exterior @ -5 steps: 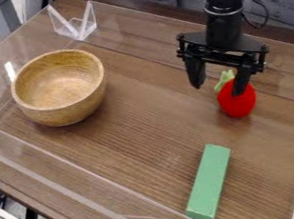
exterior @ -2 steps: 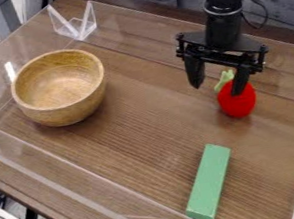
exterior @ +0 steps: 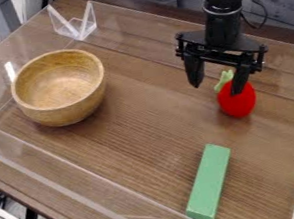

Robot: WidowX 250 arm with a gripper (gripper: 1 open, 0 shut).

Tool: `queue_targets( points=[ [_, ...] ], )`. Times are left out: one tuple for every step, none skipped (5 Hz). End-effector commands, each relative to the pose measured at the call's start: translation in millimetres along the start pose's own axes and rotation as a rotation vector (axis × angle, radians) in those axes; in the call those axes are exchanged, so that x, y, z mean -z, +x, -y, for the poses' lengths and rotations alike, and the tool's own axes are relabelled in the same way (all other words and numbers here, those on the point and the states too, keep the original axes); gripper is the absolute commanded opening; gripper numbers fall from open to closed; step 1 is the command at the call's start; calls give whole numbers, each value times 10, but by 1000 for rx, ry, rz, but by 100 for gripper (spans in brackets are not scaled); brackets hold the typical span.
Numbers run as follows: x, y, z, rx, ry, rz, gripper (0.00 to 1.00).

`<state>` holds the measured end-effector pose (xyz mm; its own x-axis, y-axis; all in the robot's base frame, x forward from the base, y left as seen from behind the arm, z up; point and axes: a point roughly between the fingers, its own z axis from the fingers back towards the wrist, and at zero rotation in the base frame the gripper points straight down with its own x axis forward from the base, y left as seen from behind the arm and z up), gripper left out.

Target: Move the red fruit to the right

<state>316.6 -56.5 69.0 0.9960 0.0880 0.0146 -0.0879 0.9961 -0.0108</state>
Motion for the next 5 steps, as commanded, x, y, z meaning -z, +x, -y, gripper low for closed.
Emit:
queue_targets(
  points=[
    [-278,109,-81,-16,-22,77,100],
    [-383,103,-161,-26,-35,89,100],
    [-562,107,-312,-46,-53,117,100],
    [-691,129,-583,-75,-49,146,100],
    [-757,161,-925,-120,-38,164,100]
  ],
)
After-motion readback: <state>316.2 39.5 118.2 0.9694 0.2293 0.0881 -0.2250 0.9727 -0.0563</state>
